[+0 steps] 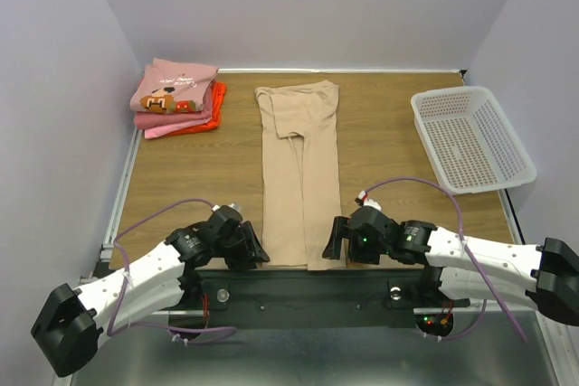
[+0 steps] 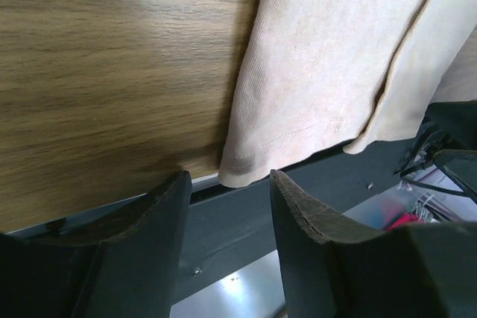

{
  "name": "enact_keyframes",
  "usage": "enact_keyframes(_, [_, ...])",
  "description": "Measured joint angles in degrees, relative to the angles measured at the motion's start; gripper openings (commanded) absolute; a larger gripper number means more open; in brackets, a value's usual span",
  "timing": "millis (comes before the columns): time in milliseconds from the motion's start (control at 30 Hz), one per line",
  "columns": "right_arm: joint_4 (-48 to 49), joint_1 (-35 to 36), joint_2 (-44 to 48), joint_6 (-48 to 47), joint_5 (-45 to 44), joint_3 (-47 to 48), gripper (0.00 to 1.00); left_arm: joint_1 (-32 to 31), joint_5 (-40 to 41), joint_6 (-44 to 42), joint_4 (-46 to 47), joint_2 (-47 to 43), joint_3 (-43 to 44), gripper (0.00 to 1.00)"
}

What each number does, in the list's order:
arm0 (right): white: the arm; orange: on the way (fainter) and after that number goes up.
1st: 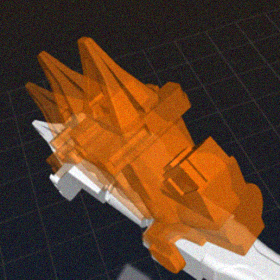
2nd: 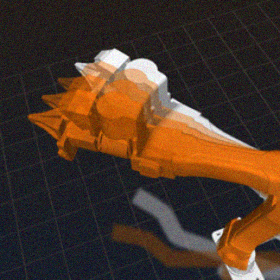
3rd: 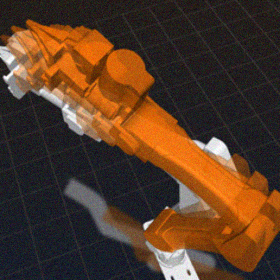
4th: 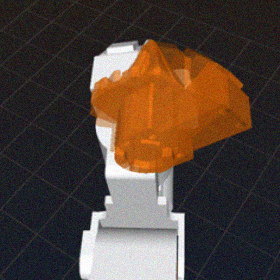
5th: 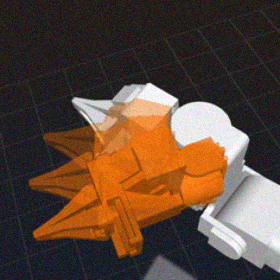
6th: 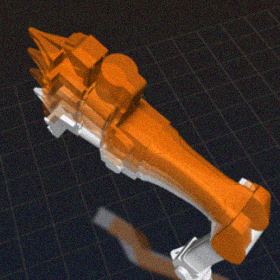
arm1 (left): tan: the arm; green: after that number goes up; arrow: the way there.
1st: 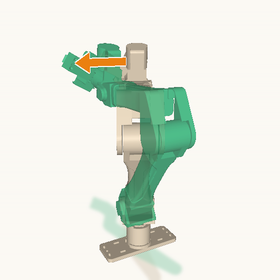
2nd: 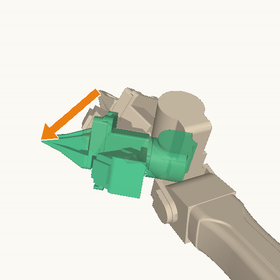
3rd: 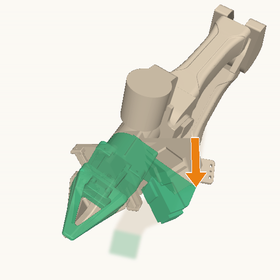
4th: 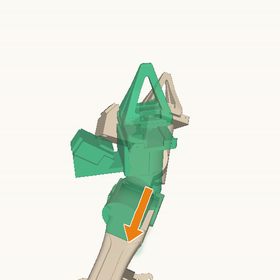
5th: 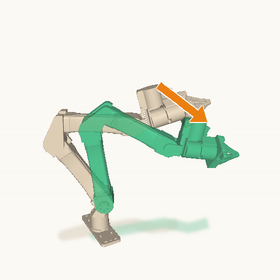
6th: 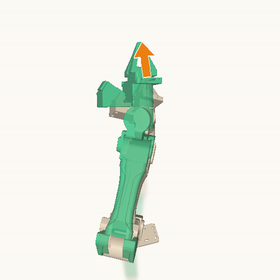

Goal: Fold and stack the t-shirts
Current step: Fold the tshirt

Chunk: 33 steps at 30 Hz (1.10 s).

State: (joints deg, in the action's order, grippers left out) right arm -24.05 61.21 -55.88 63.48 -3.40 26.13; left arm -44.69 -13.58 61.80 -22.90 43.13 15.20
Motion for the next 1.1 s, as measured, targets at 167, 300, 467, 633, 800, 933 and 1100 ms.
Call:
enact_keyframes(167, [-0.31, 0.00, -0.04, 0.13, 0.04, 0.00, 0.95, -0.24, -1.14, -1.03, 1.42, 1.46, -0.20, 0.50])
enact_keyframes(300, [-1.09, 0.00, -0.04, 0.66, 0.04, 0.00, 0.93, -0.31, -2.08, -2.45, 3.10, 4.87, -0.11, 0.35])
enact_keyframes(467, [-1.40, 0.00, -0.04, 0.87, 0.50, 0.00, 0.91, -0.31, -2.75, -3.34, 4.17, 7.32, 0.57, 0.20])
enact_keyframes(633, [-1.46, 0.00, -0.22, 0.96, 1.90, -0.63, 0.85, -0.37, -2.47, -3.43, 4.42, 7.17, 0.63, 0.00])
enact_keyframes(800, [-1.68, 0.00, -2.45, 1.25, 2.54, -0.81, 0.70, -0.37, -2.27, -3.41, 4.39, 6.58, 0.48, 0.00])
enact_keyframes(933, [-1.25, 0.00, -3.93, 1.90, 1.75, -0.63, 0.52, -0.37, -2.32, -3.41, 4.57, 5.99, 0.15, 0.00])
enact_keyframes(1100, [-1.03, 0.00, -6.56, 2.80, 0.63, -0.09, 0.30, -0.37, -2.27, -3.45, 4.59, 5.77, 0.15, 0.00])
